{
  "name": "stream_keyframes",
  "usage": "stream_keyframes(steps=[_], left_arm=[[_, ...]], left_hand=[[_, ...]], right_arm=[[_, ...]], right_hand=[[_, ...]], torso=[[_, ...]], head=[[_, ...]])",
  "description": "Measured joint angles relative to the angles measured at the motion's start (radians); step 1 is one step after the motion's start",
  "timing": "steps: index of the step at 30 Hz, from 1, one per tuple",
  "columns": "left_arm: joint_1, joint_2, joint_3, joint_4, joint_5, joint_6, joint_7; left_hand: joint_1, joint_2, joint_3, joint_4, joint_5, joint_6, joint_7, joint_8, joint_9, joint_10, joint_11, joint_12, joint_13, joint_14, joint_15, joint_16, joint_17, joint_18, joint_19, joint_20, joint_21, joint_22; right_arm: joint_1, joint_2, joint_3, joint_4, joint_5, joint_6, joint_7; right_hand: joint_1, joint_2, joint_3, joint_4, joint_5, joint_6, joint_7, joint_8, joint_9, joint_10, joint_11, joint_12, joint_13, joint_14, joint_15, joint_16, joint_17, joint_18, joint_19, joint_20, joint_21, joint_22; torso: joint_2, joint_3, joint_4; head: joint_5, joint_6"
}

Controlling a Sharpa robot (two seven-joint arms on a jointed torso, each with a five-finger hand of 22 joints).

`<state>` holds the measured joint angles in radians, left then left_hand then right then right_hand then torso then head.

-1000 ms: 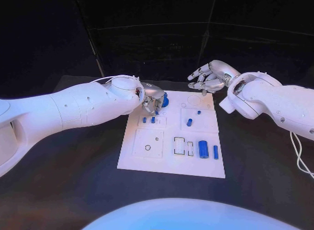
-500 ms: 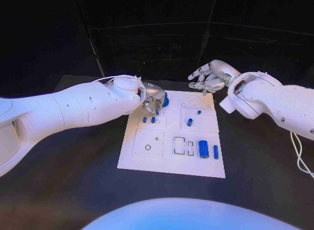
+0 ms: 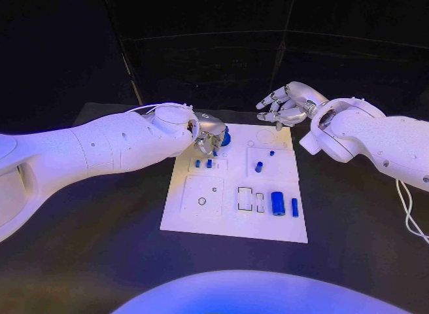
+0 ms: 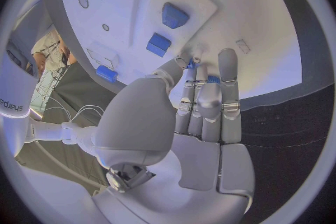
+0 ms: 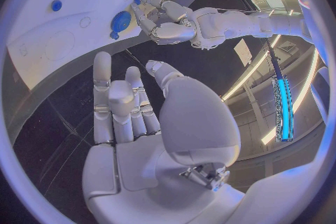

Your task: Assemble the parts on the task board

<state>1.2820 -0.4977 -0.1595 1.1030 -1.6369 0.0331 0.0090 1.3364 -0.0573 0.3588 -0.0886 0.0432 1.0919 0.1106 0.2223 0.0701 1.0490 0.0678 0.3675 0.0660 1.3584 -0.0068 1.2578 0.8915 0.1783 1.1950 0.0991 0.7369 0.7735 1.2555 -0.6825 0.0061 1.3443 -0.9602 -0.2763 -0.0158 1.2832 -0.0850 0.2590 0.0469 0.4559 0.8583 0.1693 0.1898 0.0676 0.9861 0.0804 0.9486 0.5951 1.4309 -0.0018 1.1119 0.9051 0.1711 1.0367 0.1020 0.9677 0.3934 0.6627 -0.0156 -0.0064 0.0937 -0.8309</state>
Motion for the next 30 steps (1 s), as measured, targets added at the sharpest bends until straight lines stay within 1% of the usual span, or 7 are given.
stream_keyframes(steps=[2, 3, 8, 14, 19, 28, 30], left_arm=[[-0.001, -0.001, 0.0, 0.0, 0.0, -0.005, 0.004], [-0.002, -0.001, -0.001, -0.001, -0.001, -0.011, 0.006], [-0.005, -0.006, -0.002, 0.001, -0.002, -0.029, 0.015], [-0.008, -0.013, -0.004, 0.007, -0.005, -0.048, 0.024], [-0.009, -0.021, -0.004, 0.016, -0.006, -0.06, 0.027], [-0.012, -0.041, -0.006, 0.031, -0.005, -0.077, 0.03], [-0.012, -0.046, -0.006, 0.036, -0.004, -0.081, 0.031]], left_hand=[[-0.002, 0.003, 0.002, 0.002, 0.0, 0.001, 0.001, -0.001, 0.0, 0.0, 0.0, -0.006, 0.0, 0.0, 0.0, 0.0, 0.0, 0.0, 0.003, -0.003, 0.008, 0.004], [-0.001, 0.017, 0.008, 0.004, 0.007, 0.004, 0.004, -0.001, 0.0, 0.007, -0.001, -0.006, 0.0, 0.0, 0.0, 0.0, 0.0, 0.0, 0.003, -0.003, 0.009, 0.007], [-0.001, 0.017, 0.023, 0.008, 0.007, 0.005, 0.005, -0.008, -0.001, 0.007, 0.0, -0.016, 0.0, 0.003, -0.003, 0.005, 0.003, 0.0, 0.006, -0.001, 0.015, 0.015], [-0.014, 0.025, 0.048, 0.02, 0.007, 0.005, 0.006, -0.017, -0.004, 0.014, 0.0, -0.03, -0.001, 0.003, -0.003, 0.005, -0.002, 0.0, 0.006, -0.001, 0.015, 0.018], [-0.033, 0.012, 0.075, 0.028, 0.007, 0.009, 0.01, -0.027, -0.004, 0.018, 0.004, -0.042, -0.003, 0.007, 0.0, 0.005, -0.009, 0.0, 0.006, -0.001, 0.015, 0.022], [-0.044, 0.004, 0.099, 0.032, 0.007, 0.009, 0.01, -0.033, -0.003, 0.025, 0.004, -0.054, -0.003, 0.007, 0.0, 0.008, -0.014, 0.0, 0.006, -0.001, 0.017, 0.029], [-0.051, -0.003, 0.105, 0.033, 0.007, 0.012, 0.013, -0.033, -0.003, 0.029, 0.007, -0.054, -0.003, 0.007, 0.0, 0.008, -0.014, 0.0, 0.009, 0.002, 0.019, 0.03]], right_arm=[[0.0, 0.0, 0.0, 0.0, 0.0, 0.0, 0.0], [0.0, 0.0, 0.0, 0.001, 0.0, 0.0, 0.0], [0.0, -0.001, 0.0, 0.001, 0.0, 0.0, 0.0], [0.0, -0.001, 0.0, 0.001, 0.0, 0.0, 0.0], [0.0, -0.002, 0.0, 0.001, 0.0, 0.0, 0.0], [0.0, -0.004, 0.0, 0.002, 0.0, 0.0, 0.0], [0.0, -0.004, 0.0, 0.002, 0.0, 0.0, 0.0]], right_hand=[[0.0, 0.0, 0.0, 0.0, 0.0, 0.0, 0.0, 0.0, 0.0, 0.0, 0.0, 0.0, 0.0, 0.0, 0.0, 0.0, 0.0, 0.0, 0.0, 0.0, 0.0, 0.0], [0.0, 0.0, 0.0, 0.0, 0.0, 0.0, 0.0, 0.0, 0.0, 0.0, 0.0, 0.0, 0.0, 0.0, 0.0, 0.0, 0.0, 0.0, 0.0, 0.0, 0.0, 0.0], [0.0, 0.0, 0.0, 0.0, 0.0, 0.0, 0.0, 0.0, 0.0, 0.0, 0.0, 0.0, -0.001, 0.0, 0.0, 0.0, 0.0, 0.0, 0.0, 0.0, 0.0, 0.0], [0.0, 0.0, 0.0, 0.0, 0.0, 0.0, 0.0, 0.004, 0.001, 0.0, 0.0, 0.004, -0.001, 0.0, 0.0, 0.0, 0.0, 0.0, 0.0, 0.0, 0.0, 0.0], [0.0, 0.0, 0.0, 0.0, 0.0, 0.0, 0.0, 0.004, 0.001, 0.0, 0.0, 0.004, -0.001, 0.0, 0.0, 0.0, 0.001, 0.0, 0.0, 0.0, 0.0, 0.0], [0.0, 0.0, 0.0, 0.0, 0.0, 0.0, 0.0, 0.004, 0.001, 0.0, 0.0, 0.004, -0.001, 0.0, 0.0, 0.0, 0.001, 0.0, 0.0, 0.0, 0.0, 0.0], [0.0, 0.0, 0.0, 0.0, 0.0, 0.0, 0.0, 0.004, 0.001, 0.0, 0.0, 0.004, -0.001, 0.0, 0.0, 0.0, 0.001, 0.0, 0.0, 0.0, 0.0, 0.0]], torso=[[0.0, 0.0, 0.0], [0.0, 0.0, -0.0001], [0.0, 0.0, 0.0008], [0.0, 0.0, 0.0009], [0.0, -0.0004, 0.0008], [0.0, 0.0, 0.0008], [0.0, 0.0, 0.0008]], head=[[-0.001, 0.0], [-0.001, 0.0], [-0.001, 0.0], [-0.001, 0.002], [0.001, 0.003], [0.003, 0.004], [0.003, 0.005]])
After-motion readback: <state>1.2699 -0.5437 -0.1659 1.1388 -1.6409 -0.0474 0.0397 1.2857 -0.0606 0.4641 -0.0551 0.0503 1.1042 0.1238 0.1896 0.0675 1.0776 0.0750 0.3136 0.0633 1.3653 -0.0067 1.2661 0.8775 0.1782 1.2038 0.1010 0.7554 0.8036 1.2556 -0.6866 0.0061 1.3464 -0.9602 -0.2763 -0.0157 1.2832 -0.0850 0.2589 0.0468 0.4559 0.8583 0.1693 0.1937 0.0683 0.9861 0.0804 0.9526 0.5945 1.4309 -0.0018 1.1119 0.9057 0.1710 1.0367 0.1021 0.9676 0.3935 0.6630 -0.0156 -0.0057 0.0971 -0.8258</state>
